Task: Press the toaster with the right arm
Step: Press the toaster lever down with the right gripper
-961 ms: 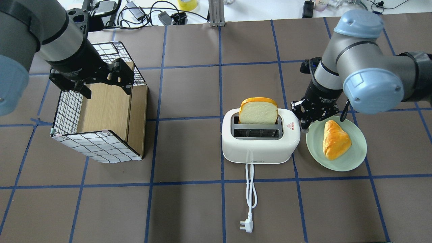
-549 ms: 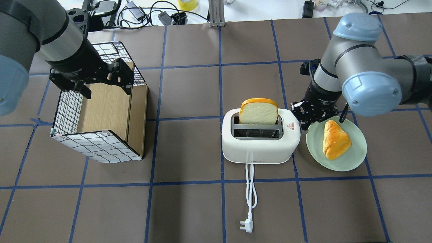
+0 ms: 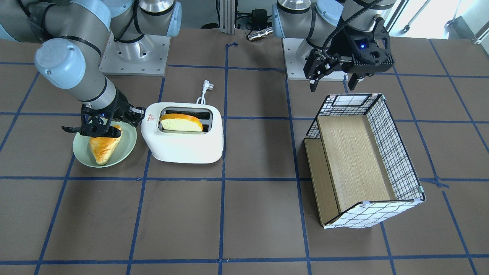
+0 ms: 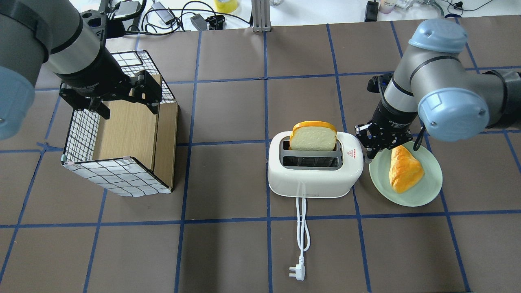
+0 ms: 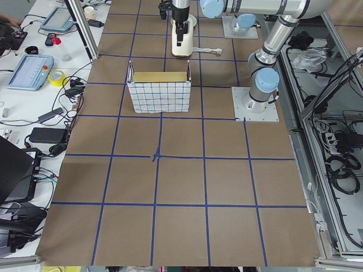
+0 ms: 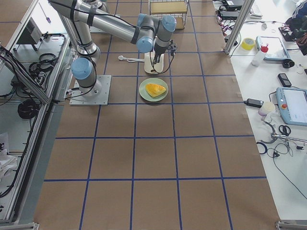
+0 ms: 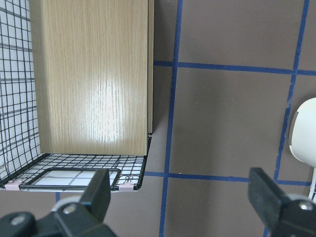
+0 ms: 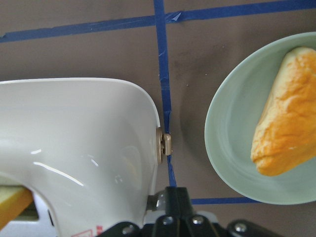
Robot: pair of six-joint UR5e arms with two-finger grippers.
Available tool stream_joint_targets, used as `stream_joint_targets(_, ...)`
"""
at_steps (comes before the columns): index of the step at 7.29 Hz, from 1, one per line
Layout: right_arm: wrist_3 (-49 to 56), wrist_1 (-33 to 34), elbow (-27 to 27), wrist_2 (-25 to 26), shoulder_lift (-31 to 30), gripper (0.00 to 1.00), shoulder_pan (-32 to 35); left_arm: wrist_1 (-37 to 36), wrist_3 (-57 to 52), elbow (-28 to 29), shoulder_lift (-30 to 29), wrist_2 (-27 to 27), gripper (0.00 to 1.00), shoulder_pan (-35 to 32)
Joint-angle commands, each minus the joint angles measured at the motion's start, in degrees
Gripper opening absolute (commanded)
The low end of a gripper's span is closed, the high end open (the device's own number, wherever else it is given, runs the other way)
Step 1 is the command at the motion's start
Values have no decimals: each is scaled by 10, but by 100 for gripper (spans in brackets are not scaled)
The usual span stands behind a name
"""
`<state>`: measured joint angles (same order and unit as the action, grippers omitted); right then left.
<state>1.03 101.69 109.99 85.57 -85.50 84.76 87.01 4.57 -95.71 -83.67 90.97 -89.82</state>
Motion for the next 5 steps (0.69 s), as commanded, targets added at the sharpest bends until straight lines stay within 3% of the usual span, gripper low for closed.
stream_joint_targets(1,1,6,0,-3,11,0,0,0,0,0,0,0,100,0)
stream_joint_targets(5,6,64,36,-20,21,0,-7,0,0,0,0,0,100,0)
